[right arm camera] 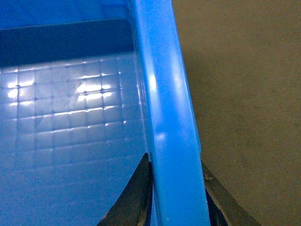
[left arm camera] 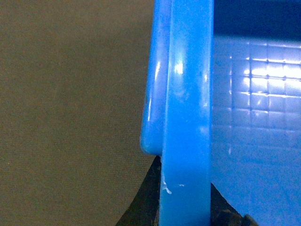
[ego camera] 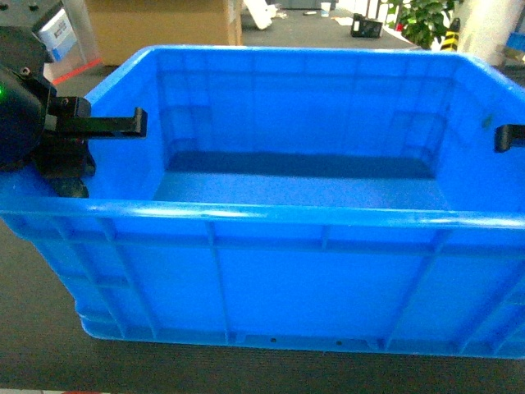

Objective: Place box next to blue box on left shelf

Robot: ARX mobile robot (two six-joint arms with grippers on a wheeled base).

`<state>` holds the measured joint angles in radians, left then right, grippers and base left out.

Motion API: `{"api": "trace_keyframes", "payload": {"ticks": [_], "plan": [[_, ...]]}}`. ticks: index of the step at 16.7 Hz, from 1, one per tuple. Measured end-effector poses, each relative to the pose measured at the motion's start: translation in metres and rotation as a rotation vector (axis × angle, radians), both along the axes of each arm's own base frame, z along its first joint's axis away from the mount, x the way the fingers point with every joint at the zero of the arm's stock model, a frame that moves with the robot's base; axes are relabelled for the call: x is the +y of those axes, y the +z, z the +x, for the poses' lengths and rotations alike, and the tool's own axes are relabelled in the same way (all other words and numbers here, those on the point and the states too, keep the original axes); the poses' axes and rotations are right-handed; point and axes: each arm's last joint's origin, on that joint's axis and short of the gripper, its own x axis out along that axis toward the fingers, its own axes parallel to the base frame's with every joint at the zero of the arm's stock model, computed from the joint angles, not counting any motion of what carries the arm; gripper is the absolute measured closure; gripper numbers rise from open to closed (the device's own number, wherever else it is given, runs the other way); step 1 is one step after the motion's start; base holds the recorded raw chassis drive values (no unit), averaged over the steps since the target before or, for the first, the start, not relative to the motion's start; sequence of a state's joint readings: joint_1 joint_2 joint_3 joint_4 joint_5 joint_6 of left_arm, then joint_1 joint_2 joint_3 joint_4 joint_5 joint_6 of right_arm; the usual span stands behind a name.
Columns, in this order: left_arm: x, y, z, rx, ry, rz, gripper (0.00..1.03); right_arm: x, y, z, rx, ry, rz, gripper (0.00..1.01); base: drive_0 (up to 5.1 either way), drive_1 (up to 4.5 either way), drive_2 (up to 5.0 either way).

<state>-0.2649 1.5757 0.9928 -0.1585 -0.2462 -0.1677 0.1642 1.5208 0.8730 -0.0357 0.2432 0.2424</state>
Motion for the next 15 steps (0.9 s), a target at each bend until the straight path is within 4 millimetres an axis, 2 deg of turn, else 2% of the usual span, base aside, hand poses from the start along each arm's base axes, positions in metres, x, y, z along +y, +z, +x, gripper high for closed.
{"api": "trace_keyframes", "payload": {"ticks": [2, 4, 7, 8, 9, 12, 15], "plan": [[-0.003, 0.013, -0.020, -0.101, -0.007, -0.006, 0.95, -0.002, 0.012, -0.018, -0.075, -0.011, -0.001, 0.84, 0.0, 0.00, 0.0], [-0.003, 0.026, -0.049, -0.200, -0.006, -0.014, 0.95, -0.001, 0.029, -0.047, -0.171, -0.014, -0.002, 0.84, 0.0, 0.00, 0.0], [-0.005, 0.023, -0.090, -0.235, 0.003, 0.000, 0.94, -0.002, 0.029, -0.083, -0.200, -0.006, -0.015, 0.84, 0.0, 0.00, 0.0], [-0.006, 0.018, -0.115, -0.243, 0.009, 0.012, 0.94, -0.002, 0.025, -0.108, -0.205, -0.004, -0.029, 0.84, 0.0, 0.00, 0.0], [-0.007, 0.018, -0.126, -0.258, 0.009, 0.016, 0.94, -0.002, 0.024, -0.119, -0.220, -0.002, -0.032, 0.84, 0.0, 0.00, 0.0], [-0.004, 0.024, -0.149, -0.359, 0.041, 0.012, 0.94, -0.001, 0.031, -0.141, -0.336, -0.001, -0.040, 0.84, 0.0, 0.00, 0.0], [-0.004, 0.027, -0.150, -0.382, 0.044, 0.019, 0.94, 0.000, 0.033, -0.143, -0.358, 0.000, -0.045, 0.84, 0.0, 0.00, 0.0]]}}
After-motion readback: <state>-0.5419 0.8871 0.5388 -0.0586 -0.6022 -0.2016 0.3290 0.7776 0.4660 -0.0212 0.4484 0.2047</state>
